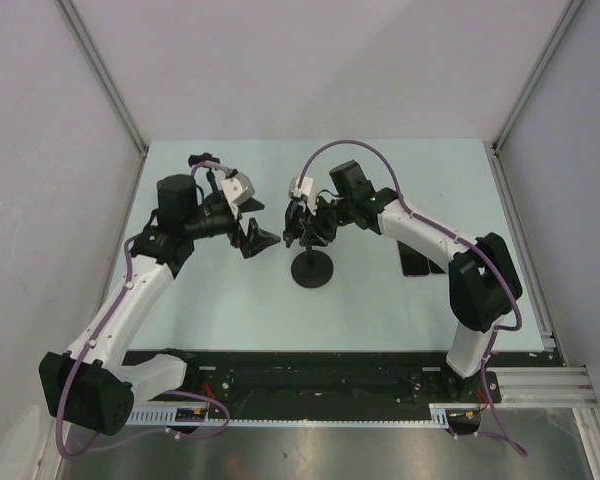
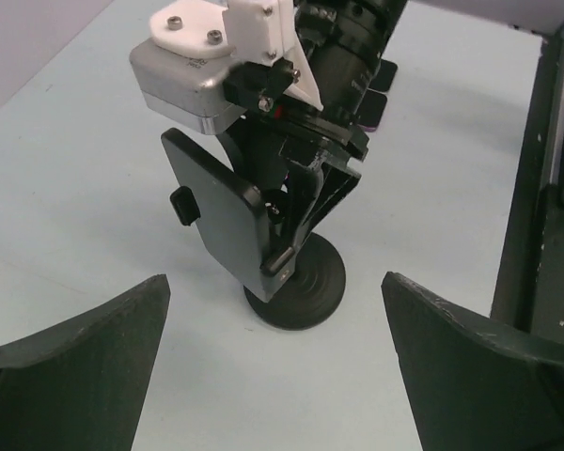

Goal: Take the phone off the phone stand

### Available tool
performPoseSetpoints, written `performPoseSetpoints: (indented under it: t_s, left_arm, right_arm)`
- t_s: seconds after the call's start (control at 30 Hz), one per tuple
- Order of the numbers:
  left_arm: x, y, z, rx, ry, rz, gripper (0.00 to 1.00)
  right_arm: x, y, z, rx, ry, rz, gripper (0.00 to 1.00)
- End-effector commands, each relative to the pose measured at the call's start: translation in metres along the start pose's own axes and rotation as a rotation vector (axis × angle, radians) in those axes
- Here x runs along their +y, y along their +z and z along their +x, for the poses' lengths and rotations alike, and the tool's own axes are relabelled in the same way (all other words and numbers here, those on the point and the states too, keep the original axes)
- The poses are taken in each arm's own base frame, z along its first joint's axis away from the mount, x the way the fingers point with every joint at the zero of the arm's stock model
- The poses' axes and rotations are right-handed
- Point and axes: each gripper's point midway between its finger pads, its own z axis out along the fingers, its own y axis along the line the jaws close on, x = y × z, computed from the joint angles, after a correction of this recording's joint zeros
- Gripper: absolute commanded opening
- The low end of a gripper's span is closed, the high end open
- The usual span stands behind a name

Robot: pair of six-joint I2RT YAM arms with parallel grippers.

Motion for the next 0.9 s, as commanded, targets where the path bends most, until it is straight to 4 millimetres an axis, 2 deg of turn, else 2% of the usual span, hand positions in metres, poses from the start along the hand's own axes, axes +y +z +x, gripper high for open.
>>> performPoseSetpoints:
  t_s: [0.0, 0.07, 0.13, 0.2, 0.3, 0.37, 0.4, 0.43, 0.5, 0.57, 0.87]
  left_arm:
    - [-0.023, 0.001, 0.005, -0.057, 0.283, 0.166, 1.0]
    - [-0.025, 0.003, 0.011, -0.062, 0.338, 0.193, 1.0]
    - [-0.026, 0.005, 0.013, -0.068, 0.358, 0.215, 1.0]
    - [-0.026, 0.009, 0.014, -0.073, 0.36, 0.24, 1.0]
    - [-0.026, 0.013, 0.007, -0.095, 0.385, 0.275, 1.0]
    - [-0.026, 0.018, 0.008, -0.094, 0.381, 0.294, 1.0]
    - [-0.025, 0.02, 0.007, -0.095, 0.385, 0.3, 1.0]
    - [-0.025, 0.021, 0.007, -0.1, 0.394, 0.311, 1.0]
    - [-0.024, 0.027, 0.01, -0.095, 0.379, 0.329, 1.0]
    - [-0.026, 0.032, 0.009, -0.111, 0.37, 0.375, 1.0]
    - [-0.027, 0.05, -0.001, -0.137, 0.375, 0.448, 1.0]
  right_arm:
    - [0.036, -0.024, -0.027, -0.043, -0.137, -0.065, 0.14]
    - [0.039, -0.026, -0.024, -0.03, -0.142, -0.064, 0.19]
    - [0.045, -0.028, -0.023, -0.026, -0.145, -0.069, 0.29]
    - [0.047, -0.029, -0.022, -0.022, -0.148, -0.065, 0.39]
    - [0.051, -0.033, -0.025, -0.023, -0.151, -0.056, 0.6]
    - [0.053, -0.038, -0.029, -0.03, -0.153, -0.045, 0.69]
    - [0.053, -0.04, -0.03, -0.029, -0.152, -0.032, 0.78]
    - [0.053, -0.042, -0.031, -0.031, -0.152, -0.023, 0.82]
    - [0.057, -0.054, -0.038, -0.04, -0.161, -0.004, 0.88]
    - [0.06, -0.065, -0.044, -0.05, -0.172, 0.016, 0.9]
    - [0.067, -0.102, -0.041, -0.037, -0.132, 0.113, 0.95]
